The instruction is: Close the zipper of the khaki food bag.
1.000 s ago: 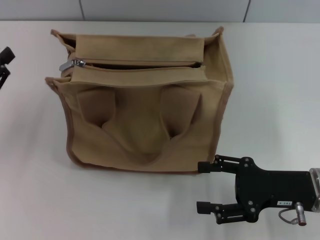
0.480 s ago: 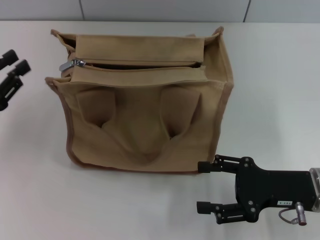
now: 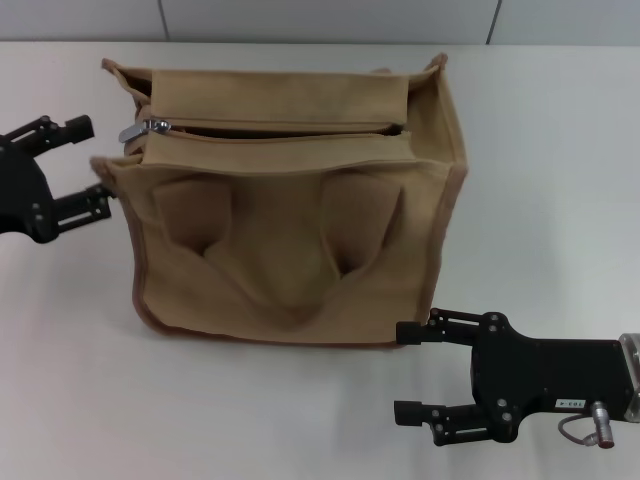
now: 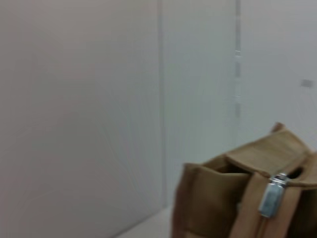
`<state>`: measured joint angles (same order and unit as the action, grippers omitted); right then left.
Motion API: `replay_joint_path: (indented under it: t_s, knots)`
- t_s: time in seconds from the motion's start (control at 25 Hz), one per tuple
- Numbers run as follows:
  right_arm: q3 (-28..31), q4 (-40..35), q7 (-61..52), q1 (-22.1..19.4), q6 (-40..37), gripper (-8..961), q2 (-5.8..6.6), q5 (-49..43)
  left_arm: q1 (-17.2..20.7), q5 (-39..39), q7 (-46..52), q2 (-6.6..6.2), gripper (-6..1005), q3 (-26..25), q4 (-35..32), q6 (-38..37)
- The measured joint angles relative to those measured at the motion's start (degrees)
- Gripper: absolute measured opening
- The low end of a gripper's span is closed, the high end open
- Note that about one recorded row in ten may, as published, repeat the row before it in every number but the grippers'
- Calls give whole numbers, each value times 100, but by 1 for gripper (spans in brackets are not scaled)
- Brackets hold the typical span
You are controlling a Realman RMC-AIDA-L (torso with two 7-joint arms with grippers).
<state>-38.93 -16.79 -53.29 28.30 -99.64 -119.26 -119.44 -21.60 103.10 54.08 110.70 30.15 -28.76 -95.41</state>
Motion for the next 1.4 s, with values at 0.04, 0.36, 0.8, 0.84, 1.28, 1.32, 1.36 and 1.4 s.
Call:
replay_joint_path:
  t_s: [0.04,0.36,0.8,0.84,1.28,1.32,1.36,1.4]
  knots:
    - [0,0,0,0,0,827,0,0,0,0,0,0,603,0,0,0]
    - [-17,0,-42,17,19,826,8,0,-192,445,-209,110,796,-119,-35,109]
    - [0,0,-42,1,-9,827,1,0,-116,294,-773,285,717,-476,-195,146]
    - [0,0,-42,0,-12,827,1,0,-96,231,-815,304,708,-503,-190,117]
    - [0,0,-41,-19,-30,827,0,0,331,-867,-1201,415,259,-837,113,-270]
    - [0,0,-41,-18,-35,827,-1,0,352,-883,-1201,416,213,-837,113,-301]
    - [0,0,-41,-18,-45,827,-1,0,352,-883,-1201,416,176,-837,113,-301]
    - [0,0,-41,-18,-95,827,-1,0,395,-903,-1202,434,139,-836,115,-336]
